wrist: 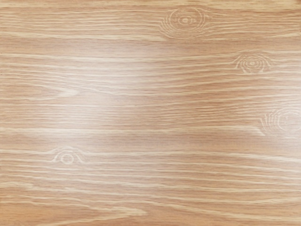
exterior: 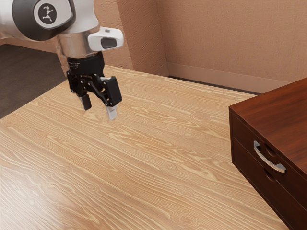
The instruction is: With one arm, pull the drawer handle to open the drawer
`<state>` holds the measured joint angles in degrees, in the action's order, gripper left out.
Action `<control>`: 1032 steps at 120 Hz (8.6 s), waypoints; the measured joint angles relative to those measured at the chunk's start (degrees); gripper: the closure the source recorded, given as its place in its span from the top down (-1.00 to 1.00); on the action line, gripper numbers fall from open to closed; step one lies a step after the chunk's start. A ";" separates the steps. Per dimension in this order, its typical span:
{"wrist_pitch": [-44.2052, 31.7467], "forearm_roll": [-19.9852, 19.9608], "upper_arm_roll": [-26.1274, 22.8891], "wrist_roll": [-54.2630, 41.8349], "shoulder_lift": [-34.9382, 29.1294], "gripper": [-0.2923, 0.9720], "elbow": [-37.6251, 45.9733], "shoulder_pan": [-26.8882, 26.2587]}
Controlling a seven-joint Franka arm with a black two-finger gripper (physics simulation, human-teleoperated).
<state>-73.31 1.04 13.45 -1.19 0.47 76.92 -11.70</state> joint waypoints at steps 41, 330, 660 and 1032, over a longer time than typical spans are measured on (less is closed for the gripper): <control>-5.04 -0.43 0.22 0.63 0.05 0.54 -0.38 2.74; -51.89 -4.12 -22.13 82.87 3.08 0.26 20.05 -2.89; -52.05 -4.11 -21.36 84.87 0.05 -0.71 26.85 -3.98; -57.52 -6.57 -17.02 85.14 -26.95 -0.53 54.54 -3.93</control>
<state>-130.83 -5.53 -3.57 83.96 -26.48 131.46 -15.64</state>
